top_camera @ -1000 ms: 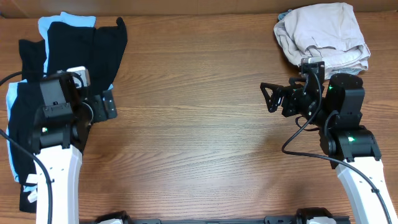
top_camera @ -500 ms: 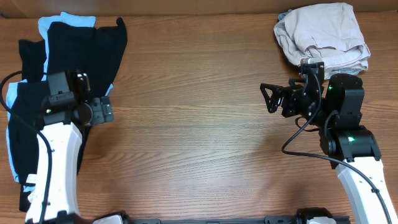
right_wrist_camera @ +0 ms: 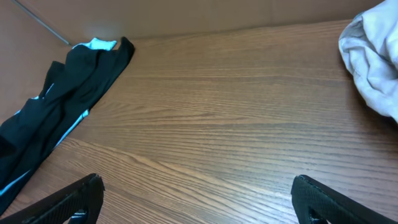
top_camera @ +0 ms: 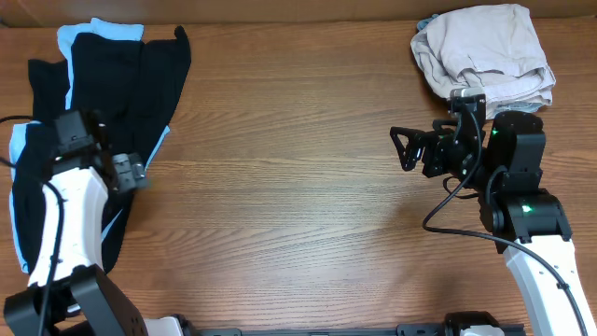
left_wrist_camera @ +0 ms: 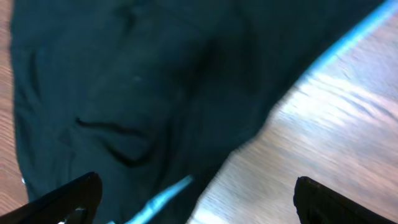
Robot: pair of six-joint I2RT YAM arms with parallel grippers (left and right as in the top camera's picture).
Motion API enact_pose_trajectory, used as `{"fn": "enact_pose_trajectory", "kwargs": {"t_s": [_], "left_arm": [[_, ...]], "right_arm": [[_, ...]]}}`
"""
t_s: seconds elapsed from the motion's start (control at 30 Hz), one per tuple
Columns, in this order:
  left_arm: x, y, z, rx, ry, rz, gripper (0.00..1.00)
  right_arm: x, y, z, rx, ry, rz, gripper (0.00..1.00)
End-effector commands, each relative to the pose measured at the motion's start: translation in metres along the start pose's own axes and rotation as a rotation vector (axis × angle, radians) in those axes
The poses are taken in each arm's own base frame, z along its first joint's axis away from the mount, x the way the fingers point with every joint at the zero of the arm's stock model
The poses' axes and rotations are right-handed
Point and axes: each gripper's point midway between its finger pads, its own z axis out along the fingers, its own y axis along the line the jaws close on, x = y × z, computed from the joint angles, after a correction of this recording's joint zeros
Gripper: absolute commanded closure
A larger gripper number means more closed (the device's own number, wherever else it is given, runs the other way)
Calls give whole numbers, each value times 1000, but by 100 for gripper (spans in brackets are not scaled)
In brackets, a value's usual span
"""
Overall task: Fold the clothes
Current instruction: 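Move the left gripper over the black garment pile on the left, then lower the left gripper and pinch the black garment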
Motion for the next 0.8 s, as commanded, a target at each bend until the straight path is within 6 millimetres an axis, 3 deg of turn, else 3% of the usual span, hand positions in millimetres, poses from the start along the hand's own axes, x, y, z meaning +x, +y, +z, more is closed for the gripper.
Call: {"fn": "enact_pose_trajectory", "kwargs": {"t_s": [0.0, 0.23, 0.3, 0.33, 0.4, 0.77], "left_arm": [[-16, 14, 4, -6, -38, -37, 0], [-26, 3, 28, 73, -55, 33, 12], [-25, 1, 38, 73, -41, 43, 19], [-24, 1, 42, 68, -33, 48, 29], [-20, 8, 48, 25, -12, 51, 38], [-40, 10, 48, 14, -90, 28, 35]], "right_arm": [[-11, 6, -4, -13, -25, -20, 0], [-9, 6, -4, -12, -18, -17, 1], [-8, 6, -4, -12, -15, -15, 1], [-8, 6, -4, -11, -13, -15, 1], [-7, 6, -4, -11, -9, -13, 1], [-3, 4, -1, -9, 7, -4, 2]]}}
